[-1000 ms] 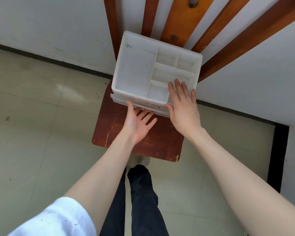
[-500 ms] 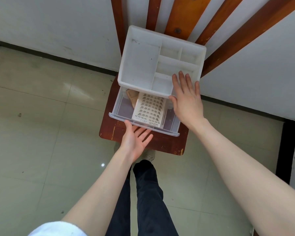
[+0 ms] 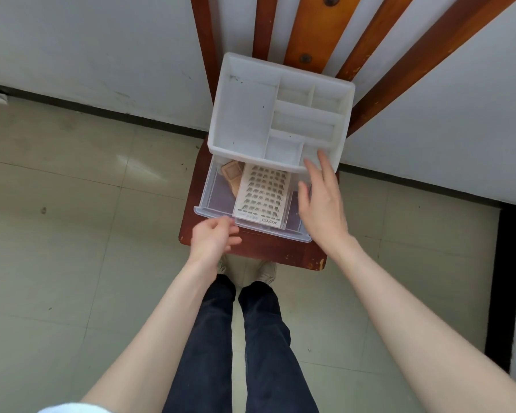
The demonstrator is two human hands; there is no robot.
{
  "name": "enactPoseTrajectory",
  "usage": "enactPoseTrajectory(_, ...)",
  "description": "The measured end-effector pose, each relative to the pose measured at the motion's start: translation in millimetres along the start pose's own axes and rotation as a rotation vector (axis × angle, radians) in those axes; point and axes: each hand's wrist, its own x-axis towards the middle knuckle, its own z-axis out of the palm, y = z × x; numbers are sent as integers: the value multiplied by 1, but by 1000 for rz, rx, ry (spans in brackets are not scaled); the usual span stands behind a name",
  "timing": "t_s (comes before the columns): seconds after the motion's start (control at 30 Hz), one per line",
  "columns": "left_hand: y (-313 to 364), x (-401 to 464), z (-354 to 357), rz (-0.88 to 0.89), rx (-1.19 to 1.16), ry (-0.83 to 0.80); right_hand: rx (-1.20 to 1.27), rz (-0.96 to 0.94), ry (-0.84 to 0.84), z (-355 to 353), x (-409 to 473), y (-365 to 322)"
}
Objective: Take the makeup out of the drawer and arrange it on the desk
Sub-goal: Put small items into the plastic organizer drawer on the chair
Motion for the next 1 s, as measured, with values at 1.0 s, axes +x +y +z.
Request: enactPoseTrajectory(1.0,34,53,30,765,945,89,912,801,-277,-44,-62,43)
